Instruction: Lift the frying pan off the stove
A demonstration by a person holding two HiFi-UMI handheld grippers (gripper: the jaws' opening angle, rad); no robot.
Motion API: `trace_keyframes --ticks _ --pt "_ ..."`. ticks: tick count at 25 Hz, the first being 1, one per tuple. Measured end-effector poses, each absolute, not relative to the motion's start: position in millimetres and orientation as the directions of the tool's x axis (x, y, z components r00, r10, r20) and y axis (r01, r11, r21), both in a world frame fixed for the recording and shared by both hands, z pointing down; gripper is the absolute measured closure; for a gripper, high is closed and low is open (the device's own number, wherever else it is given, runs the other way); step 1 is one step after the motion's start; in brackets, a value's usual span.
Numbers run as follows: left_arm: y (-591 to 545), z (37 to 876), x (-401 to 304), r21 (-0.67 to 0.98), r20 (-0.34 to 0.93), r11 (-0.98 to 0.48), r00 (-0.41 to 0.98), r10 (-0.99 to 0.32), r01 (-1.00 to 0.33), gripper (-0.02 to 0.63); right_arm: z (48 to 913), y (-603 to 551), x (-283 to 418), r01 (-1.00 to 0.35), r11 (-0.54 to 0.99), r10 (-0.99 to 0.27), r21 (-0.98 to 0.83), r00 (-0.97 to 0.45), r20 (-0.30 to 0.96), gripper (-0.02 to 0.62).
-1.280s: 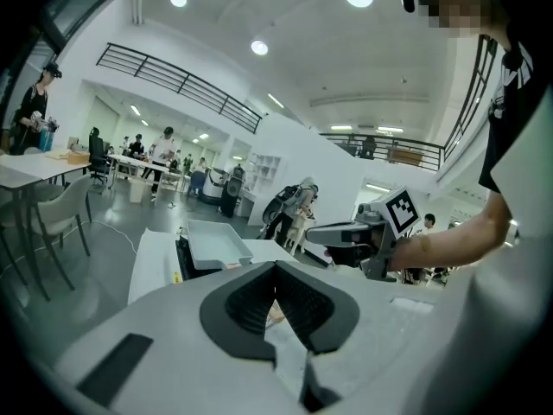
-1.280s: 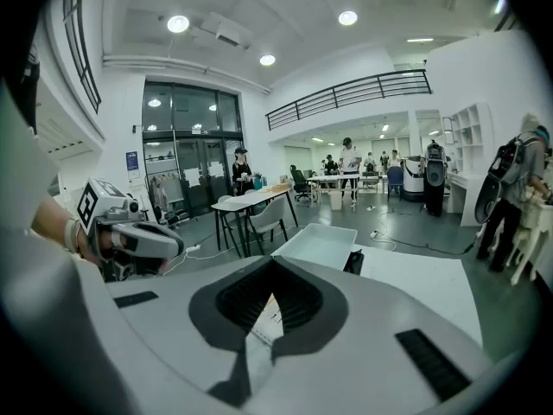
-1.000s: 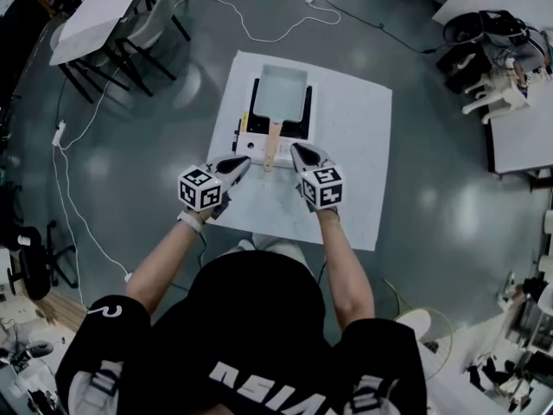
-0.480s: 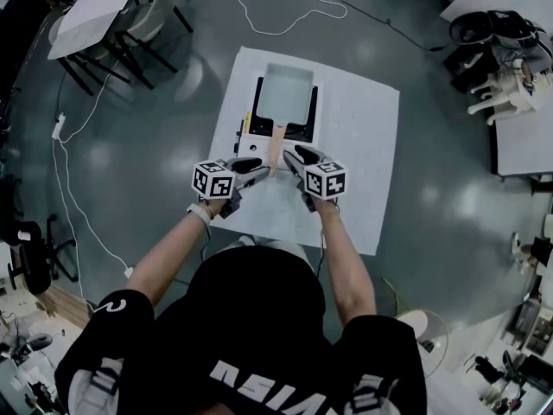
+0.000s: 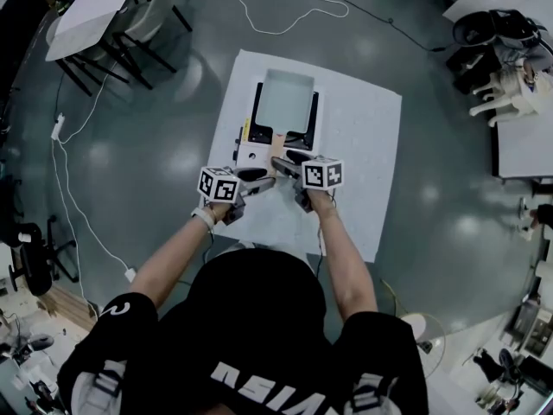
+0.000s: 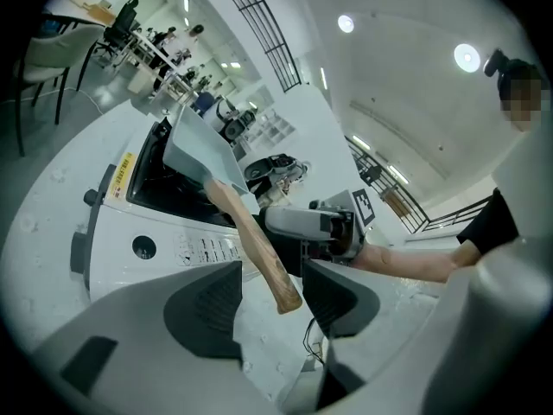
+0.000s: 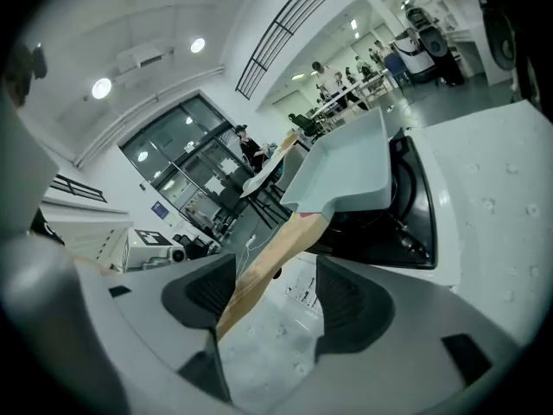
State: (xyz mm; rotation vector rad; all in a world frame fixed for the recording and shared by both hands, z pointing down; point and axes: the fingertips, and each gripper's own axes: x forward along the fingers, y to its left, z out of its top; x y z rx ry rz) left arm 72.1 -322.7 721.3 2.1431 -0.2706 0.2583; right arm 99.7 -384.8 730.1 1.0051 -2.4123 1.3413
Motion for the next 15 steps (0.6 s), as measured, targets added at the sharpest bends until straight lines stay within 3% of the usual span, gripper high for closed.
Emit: trace_keyframes --ticks 15 --pt "-332 730 95 0.863 0.22 -0.459 0.975 -0.033 -0.21 0.413 750 -407 74 -0.47 0.293 -0.337 -0.833 -0.866 0.37 0.321"
